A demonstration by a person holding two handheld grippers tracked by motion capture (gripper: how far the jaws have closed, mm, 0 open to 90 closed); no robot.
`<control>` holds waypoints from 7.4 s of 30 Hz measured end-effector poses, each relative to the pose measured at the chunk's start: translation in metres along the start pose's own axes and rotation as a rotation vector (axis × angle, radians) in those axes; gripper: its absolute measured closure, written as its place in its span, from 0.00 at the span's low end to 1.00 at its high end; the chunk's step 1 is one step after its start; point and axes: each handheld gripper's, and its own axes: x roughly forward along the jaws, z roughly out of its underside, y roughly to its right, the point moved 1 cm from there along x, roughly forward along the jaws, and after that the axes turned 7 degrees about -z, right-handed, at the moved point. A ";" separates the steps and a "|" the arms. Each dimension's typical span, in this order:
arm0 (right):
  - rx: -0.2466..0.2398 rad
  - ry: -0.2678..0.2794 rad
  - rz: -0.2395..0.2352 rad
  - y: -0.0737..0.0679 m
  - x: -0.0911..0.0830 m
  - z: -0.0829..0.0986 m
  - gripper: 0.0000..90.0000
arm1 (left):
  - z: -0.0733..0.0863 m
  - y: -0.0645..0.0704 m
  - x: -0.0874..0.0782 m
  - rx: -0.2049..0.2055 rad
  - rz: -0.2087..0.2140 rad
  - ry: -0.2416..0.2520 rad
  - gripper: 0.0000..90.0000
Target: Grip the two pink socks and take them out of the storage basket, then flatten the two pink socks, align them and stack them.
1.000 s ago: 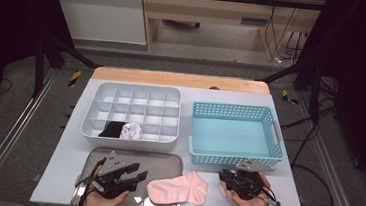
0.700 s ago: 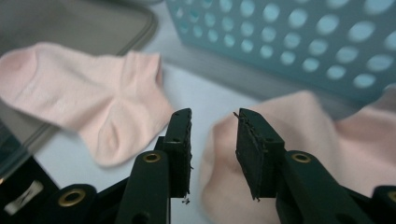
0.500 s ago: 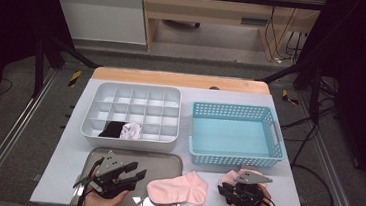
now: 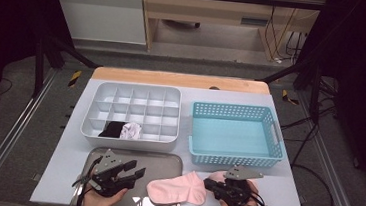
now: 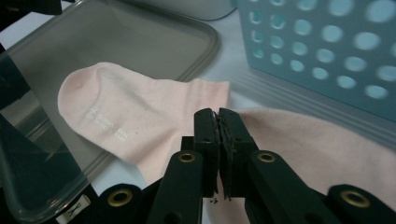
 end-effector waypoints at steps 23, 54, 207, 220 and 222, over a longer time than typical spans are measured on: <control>0.052 0.101 0.374 0.061 -0.074 0.015 0.74 | -0.046 0.074 0.048 0.118 0.091 -0.015 0.57; 0.125 -0.052 0.407 0.074 -0.064 0.035 0.97 | -0.030 0.143 0.136 0.195 0.108 -0.272 0.87; 0.021 -0.030 0.191 0.018 0.006 0.005 0.89 | 0.017 0.040 0.047 0.113 0.032 -0.203 0.94; 0.048 0.091 0.194 0.017 -0.019 0.008 0.73 | -0.006 0.032 0.022 0.114 0.062 -0.067 0.75; 0.058 0.091 0.185 0.017 -0.020 0.010 0.72 | -0.011 0.038 0.023 0.134 0.063 -0.066 0.80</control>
